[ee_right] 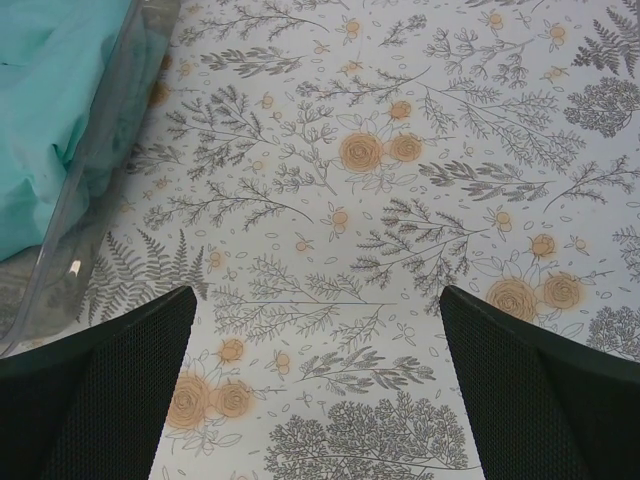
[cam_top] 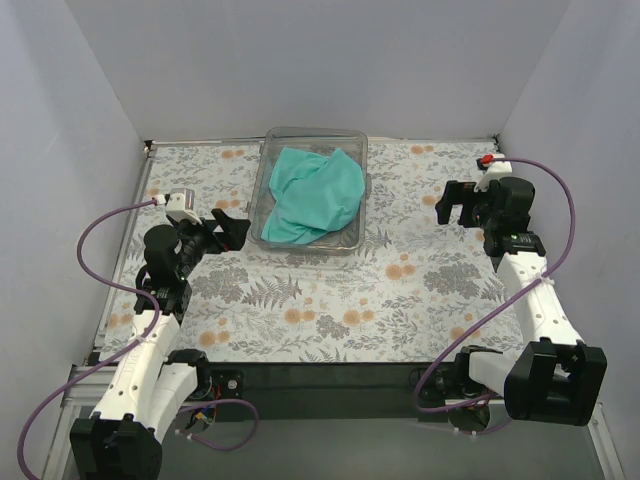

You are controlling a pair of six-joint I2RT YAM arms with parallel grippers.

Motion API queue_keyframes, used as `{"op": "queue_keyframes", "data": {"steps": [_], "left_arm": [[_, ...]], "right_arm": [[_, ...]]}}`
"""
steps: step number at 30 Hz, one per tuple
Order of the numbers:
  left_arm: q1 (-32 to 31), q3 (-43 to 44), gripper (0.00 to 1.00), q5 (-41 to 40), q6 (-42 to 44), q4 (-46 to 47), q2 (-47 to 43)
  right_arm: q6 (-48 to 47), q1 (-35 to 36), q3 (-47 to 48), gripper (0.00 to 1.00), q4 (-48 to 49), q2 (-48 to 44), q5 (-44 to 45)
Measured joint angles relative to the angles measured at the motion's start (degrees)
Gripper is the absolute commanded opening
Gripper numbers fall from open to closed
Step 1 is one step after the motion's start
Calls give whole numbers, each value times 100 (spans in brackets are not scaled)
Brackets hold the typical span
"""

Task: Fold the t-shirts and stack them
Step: Grab the tshirt from the pile

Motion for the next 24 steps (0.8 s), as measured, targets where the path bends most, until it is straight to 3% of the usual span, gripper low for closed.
{"op": "queue_keyframes", "data": {"steps": [4,7,14,19,24], "left_arm": [[0,0,95,0,-2,2,2],[0,0,95,4,-2,4,20],[0,0,95,17,-2,2,96],[0,0,95,13,15,-4,125],[0,0,95,-24,39,-31,144]], "right_arm": [[-96,0,22,98,11,35,-258],[-629,55,273,98,-87,275,-1069],[-2159,1534,1797,98,-981,1486,-2286],[-2437,2516,3263,98,-1475,2660,-2249],[-2406,3182,4769,94,-1775,4070,-1661]]}}
